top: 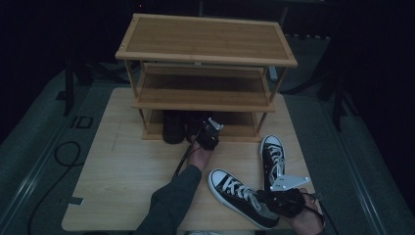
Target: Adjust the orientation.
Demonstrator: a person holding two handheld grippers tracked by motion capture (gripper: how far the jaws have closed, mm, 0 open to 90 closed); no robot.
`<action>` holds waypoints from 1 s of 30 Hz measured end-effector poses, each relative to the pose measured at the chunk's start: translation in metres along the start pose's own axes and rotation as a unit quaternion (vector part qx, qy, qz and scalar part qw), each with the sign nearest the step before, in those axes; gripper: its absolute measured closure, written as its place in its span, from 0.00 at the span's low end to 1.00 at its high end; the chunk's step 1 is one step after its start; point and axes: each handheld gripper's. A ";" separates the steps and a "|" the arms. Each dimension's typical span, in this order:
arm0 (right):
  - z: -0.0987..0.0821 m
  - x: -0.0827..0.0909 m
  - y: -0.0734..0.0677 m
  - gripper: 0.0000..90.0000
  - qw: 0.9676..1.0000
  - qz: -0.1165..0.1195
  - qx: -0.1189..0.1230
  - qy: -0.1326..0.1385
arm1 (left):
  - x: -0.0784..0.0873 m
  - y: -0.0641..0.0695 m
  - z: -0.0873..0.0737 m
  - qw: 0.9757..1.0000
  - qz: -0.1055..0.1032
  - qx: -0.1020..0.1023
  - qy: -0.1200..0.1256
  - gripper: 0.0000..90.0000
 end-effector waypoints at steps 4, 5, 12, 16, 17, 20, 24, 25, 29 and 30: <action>0.000 0.000 -0.002 0.89 1.000 0.002 0.004 -0.005 | -0.003 0.001 0.002 1.000 0.010 0.007 0.004 1.00; 0.000 0.000 -0.002 0.89 1.000 0.002 0.005 -0.006 | -0.004 0.001 0.002 1.000 0.011 0.008 0.004 1.00; 0.002 0.002 -0.003 0.87 1.000 -0.002 0.015 -0.010 | -0.010 0.003 0.006 1.000 0.026 -0.001 0.006 1.00; 0.003 0.000 -0.003 0.86 0.999 -0.022 0.028 -0.023 | -0.014 0.004 0.009 0.999 0.034 -0.004 -0.001 1.00; 0.003 -0.001 -0.003 0.86 0.999 -0.020 0.026 -0.024 | -0.015 0.004 0.009 0.999 0.037 -0.006 -0.001 1.00; 0.004 -0.002 -0.001 0.88 0.999 -0.021 0.033 -0.033 | -0.018 0.006 0.010 0.999 0.042 -0.007 -0.001 1.00; 0.005 -0.002 0.000 0.88 0.998 -0.020 0.036 -0.039 | -0.022 0.008 0.011 0.999 0.047 -0.007 -0.005 1.00; 0.005 -0.002 -0.001 0.88 0.998 -0.019 0.038 -0.039 | -0.023 0.008 0.011 0.999 0.044 -0.002 -0.004 1.00; 0.005 -0.002 -0.002 0.85 0.998 -0.018 0.042 -0.042 | -0.023 0.009 0.011 0.999 0.045 0.002 -0.002 1.00; 0.006 -0.002 -0.002 0.84 0.998 -0.016 0.044 -0.043 | -0.023 0.008 0.011 0.999 0.046 0.000 -0.003 1.00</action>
Point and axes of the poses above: each handheld gripper's, and its own axes: x roughly backward along the jaws, z roughly out of its top, y roughly to its right, and after that the axes turned 7 degrees about y, right-handed
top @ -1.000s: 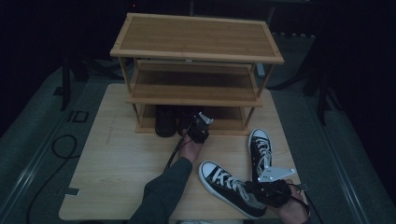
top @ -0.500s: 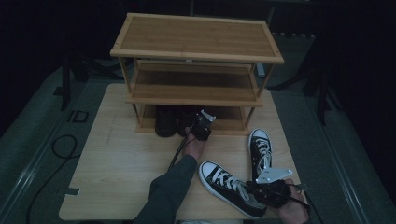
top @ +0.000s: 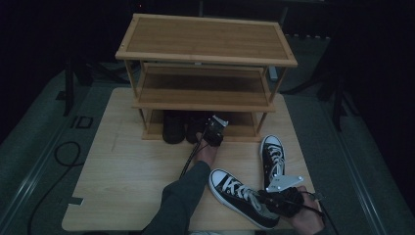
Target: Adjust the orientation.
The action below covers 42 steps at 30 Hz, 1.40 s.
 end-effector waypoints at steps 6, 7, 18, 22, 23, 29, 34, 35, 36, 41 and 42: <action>0.002 0.000 -0.001 0.83 1.000 -0.008 0.008 -0.009 | 0.000 0.000 0.000 1.000 0.000 0.000 -0.001 1.00; 0.003 -0.001 -0.001 0.83 1.000 -0.011 0.009 -0.011 | 0.000 0.000 0.000 1.000 -0.001 0.000 -0.001 1.00; 0.005 -0.030 0.005 0.88 0.998 -0.017 0.014 -0.054 | 0.000 0.000 0.000 1.000 -0.007 -0.003 0.000 1.00; 0.007 -0.035 0.007 0.93 0.998 -0.012 0.013 -0.053 | 0.000 0.000 0.000 1.000 -0.007 -0.006 0.001 1.00; 0.007 -0.036 0.008 0.95 0.998 -0.007 0.011 -0.054 | 0.000 0.000 0.000 1.000 -0.008 -0.005 0.001 1.00; 0.006 -0.036 0.010 0.98 0.999 -0.008 -0.015 -0.047 | 0.000 0.000 -0.001 1.000 -0.008 -0.006 0.002 1.00; 0.006 -0.035 0.012 0.98 0.999 -0.004 -0.032 -0.036 | 0.000 0.000 -0.001 1.000 -0.008 -0.008 0.002 1.00; 0.006 -0.034 0.012 0.98 0.999 -0.003 -0.034 -0.035 | 0.000 0.000 -0.001 1.000 -0.008 -0.008 0.002 1.00; 0.007 -0.033 0.013 0.98 0.999 -0.002 -0.035 -0.031 | 0.000 0.000 -0.001 1.000 -0.008 -0.009 0.002 1.00; 0.012 -0.028 0.015 0.98 0.999 -0.005 -0.041 -0.022 | 0.000 0.000 -0.001 1.000 -0.008 -0.008 0.001 1.00; 0.013 -0.027 0.015 0.98 0.999 -0.008 -0.041 -0.021 | 0.000 0.000 -0.001 1.000 -0.008 -0.008 0.002 1.00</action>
Point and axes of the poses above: each handheld gripper's, and its own axes: x roughly backward along the jaws, z roughly out of its top, y roughly to its right, and after that the axes turned 7 degrees about y, right-handed
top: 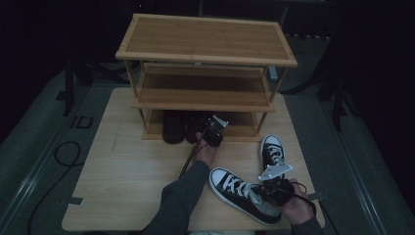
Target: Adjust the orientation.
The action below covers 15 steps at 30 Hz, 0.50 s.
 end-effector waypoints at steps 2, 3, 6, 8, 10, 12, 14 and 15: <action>0.002 0.003 0.002 0.98 1.000 -0.006 -0.005 0.004 | 0.000 0.000 0.000 1.000 0.000 0.000 0.001 1.00; 0.002 0.006 0.004 0.98 1.000 -0.011 -0.008 0.006 | 0.000 0.000 0.000 1.000 -0.001 0.003 0.001 1.00; 0.003 0.012 0.009 0.98 1.000 -0.017 -0.018 0.016 | 0.000 0.000 0.000 1.000 0.000 0.002 0.002 1.00; 0.004 0.016 0.011 0.98 0.999 -0.020 -0.025 0.022 | 0.000 0.000 -0.001 1.000 0.000 0.002 0.002 1.00; 0.005 0.019 0.014 0.98 0.999 -0.024 -0.029 0.027 | 0.000 0.001 -0.001 1.000 -0.001 0.004 0.002 1.00; 0.006 0.022 0.016 0.98 0.998 -0.027 -0.036 0.033 | 0.000 0.000 -0.001 1.000 -0.001 0.004 0.002 1.00; 0.007 0.023 0.017 0.98 0.998 -0.029 -0.039 0.036 | 0.000 0.001 -0.001 1.000 -0.001 0.004 0.002 1.00; 0.008 0.024 0.018 0.98 0.998 -0.027 -0.038 0.037 | 0.000 0.001 -0.001 1.000 -0.001 0.004 0.003 1.00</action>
Point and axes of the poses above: each handheld gripper's, and its own axes: x roughly backward along the jaws, z roughly out of its top, y roughly to its right, and after that the axes turned 7 degrees about y, right-handed
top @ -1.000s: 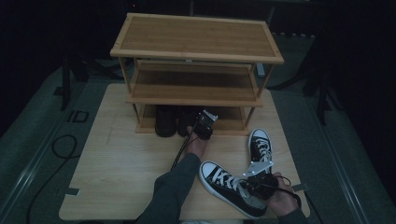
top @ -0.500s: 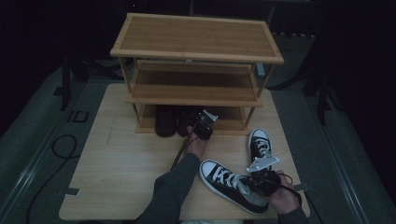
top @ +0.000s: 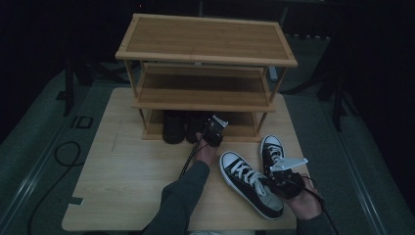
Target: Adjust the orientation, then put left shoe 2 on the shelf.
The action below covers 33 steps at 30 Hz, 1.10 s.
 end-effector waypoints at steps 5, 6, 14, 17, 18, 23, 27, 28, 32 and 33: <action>0.003 0.001 0.000 0.98 1.000 0.001 -0.004 0.005 | 0.000 0.000 0.000 1.000 0.000 0.000 0.000 1.00; 0.004 0.001 0.000 0.98 1.000 0.001 -0.003 0.007 | 0.000 0.000 0.000 1.000 0.000 0.000 0.001 1.00; 0.014 0.013 -0.006 0.98 1.000 0.001 0.004 0.028 | 0.000 -0.001 0.000 1.000 0.001 -0.003 0.000 1.00; 0.018 0.019 -0.004 0.98 0.999 0.004 0.005 0.036 | 0.000 0.000 0.000 1.000 0.000 0.001 0.001 1.00; 0.020 0.021 -0.004 0.98 0.999 0.005 0.005 0.038 | 0.000 0.000 0.000 1.000 0.000 0.001 0.001 1.00; 0.027 0.025 0.000 0.98 0.999 0.005 0.009 0.044 | 0.000 -0.001 0.000 1.000 0.003 -0.004 0.000 1.00; 0.033 0.027 0.000 0.98 0.999 0.004 0.016 0.047 | 0.000 0.000 0.000 1.000 0.000 0.002 0.000 1.00; 0.035 0.028 0.000 0.98 0.999 0.009 0.018 0.048 | 0.000 0.000 0.000 1.000 0.000 0.002 0.000 1.00; 0.041 0.030 0.002 0.98 0.998 0.014 0.025 0.051 | 0.000 0.000 0.000 1.000 0.003 -0.001 0.000 1.00; 0.043 0.031 0.003 0.98 0.998 0.015 0.027 0.052 | 0.000 0.000 0.000 1.000 0.000 0.003 0.000 1.00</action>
Point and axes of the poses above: each handheld gripper's, and its own axes: x roughly backward along the jaws, z roughly out of its top, y roughly to its right, and after that the axes turned 7 degrees about y, right-handed
